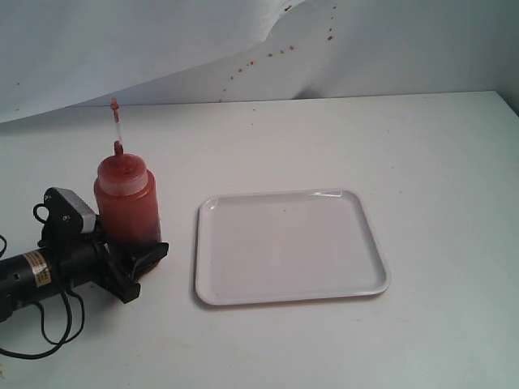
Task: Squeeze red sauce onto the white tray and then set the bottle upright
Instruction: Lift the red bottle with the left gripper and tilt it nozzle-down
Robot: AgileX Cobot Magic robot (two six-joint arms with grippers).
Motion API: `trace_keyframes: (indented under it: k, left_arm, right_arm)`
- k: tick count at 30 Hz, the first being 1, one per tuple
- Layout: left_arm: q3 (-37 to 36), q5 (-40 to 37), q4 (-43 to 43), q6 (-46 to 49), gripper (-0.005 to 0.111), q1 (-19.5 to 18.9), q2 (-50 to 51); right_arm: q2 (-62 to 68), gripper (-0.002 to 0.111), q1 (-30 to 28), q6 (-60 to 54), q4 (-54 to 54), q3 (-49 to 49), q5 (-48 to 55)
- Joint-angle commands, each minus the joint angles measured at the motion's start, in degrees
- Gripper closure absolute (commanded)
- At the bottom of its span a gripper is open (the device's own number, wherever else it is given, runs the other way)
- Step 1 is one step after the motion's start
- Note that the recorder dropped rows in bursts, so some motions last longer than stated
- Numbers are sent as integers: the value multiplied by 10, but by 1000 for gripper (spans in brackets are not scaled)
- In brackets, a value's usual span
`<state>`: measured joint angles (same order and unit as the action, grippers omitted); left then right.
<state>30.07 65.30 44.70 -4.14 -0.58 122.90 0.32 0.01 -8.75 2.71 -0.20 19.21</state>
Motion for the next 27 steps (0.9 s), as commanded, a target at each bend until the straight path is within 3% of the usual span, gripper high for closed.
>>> trace_keyframes:
  k: [1,3,4,27]
  left_arm:
    - [3,-13,-8,-1,87,2,0]
    - [3,-13,-8,-1,105,2,0]
    - [3,-13,-8,2,106,2,0]
    - [1,15,-8,2,107,2,-3]
  right_arm:
    - [-3,108,3,2,-6,2,-5]
    - [-3,108,3,2,-6,2,-5]
    - [-3,108,3,2,-6,2,-5]
    - [-3,108,3,3,-6,2,-5]
